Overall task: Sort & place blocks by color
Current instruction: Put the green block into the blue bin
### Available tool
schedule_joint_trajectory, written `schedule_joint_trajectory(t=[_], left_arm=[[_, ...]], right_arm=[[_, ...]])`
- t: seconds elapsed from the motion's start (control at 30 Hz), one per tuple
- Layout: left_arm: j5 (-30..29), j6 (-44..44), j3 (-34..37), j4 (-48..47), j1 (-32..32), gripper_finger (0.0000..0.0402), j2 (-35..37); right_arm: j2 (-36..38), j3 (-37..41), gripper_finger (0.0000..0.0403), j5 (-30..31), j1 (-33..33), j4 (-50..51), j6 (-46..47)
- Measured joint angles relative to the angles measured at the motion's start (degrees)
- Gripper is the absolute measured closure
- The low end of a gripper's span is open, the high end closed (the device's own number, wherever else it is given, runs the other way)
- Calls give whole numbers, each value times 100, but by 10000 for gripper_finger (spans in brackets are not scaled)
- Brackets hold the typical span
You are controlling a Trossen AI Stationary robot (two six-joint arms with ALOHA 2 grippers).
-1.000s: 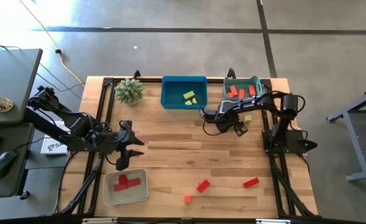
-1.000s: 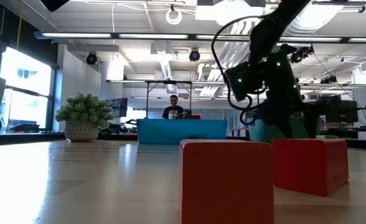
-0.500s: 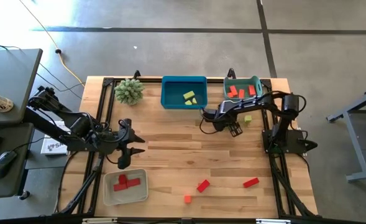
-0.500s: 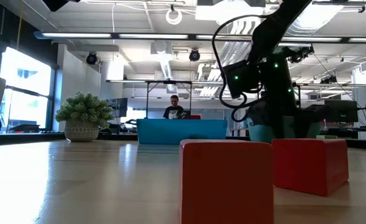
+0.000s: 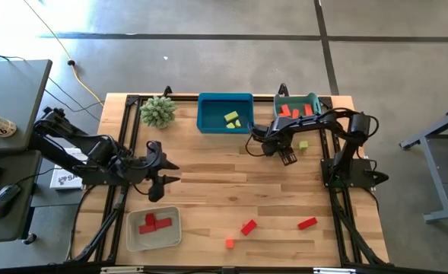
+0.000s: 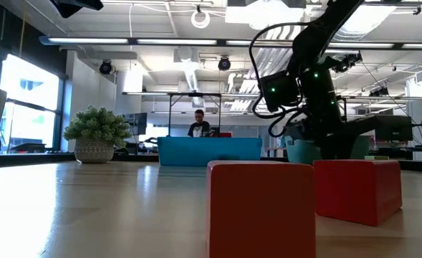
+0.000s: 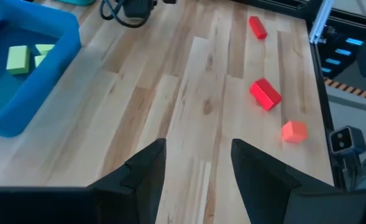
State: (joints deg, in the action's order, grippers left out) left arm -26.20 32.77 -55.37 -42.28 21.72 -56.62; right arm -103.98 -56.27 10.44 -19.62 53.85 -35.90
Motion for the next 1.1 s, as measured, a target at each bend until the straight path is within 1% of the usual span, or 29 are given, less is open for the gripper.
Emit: schedule_joint_trajectory(t=[0.03,0.17,0.3,0.4,0.53,0.6,0.77,0.97,1.03,1.1], left_arm=[[-3,1,0,0,-42,229,0],[-73,2,0,10,-250,229,0],[-233,2,0,13,-442,229,0],[-299,4,0,15,-578,229,0],[-304,4,0,19,-747,229,0],[-313,4,0,19,-814,229,0],[-319,4,0,18,-1011,229,-2],[-319,13,2,22,-1208,229,-22],[-321,20,2,20,-1243,229,-33],[-318,22,2,17,-1273,229,-79]], right_arm=[[0,0,309,-6,0,-3,11],[-13,-59,308,8,26,32,110],[-31,-287,308,-52,20,198,365],[77,-569,308,-252,15,3,464],[270,-950,308,-768,-25,95,719],[405,-1182,308,-921,-29,37,760],[496,-1918,308,-994,-31,-216,761],[501,-2620,308,-988,-147,-1257,759],[505,-2694,308,-962,-246,-1733,790],[503,-2689,308,-962,-375,-2158,1071]])
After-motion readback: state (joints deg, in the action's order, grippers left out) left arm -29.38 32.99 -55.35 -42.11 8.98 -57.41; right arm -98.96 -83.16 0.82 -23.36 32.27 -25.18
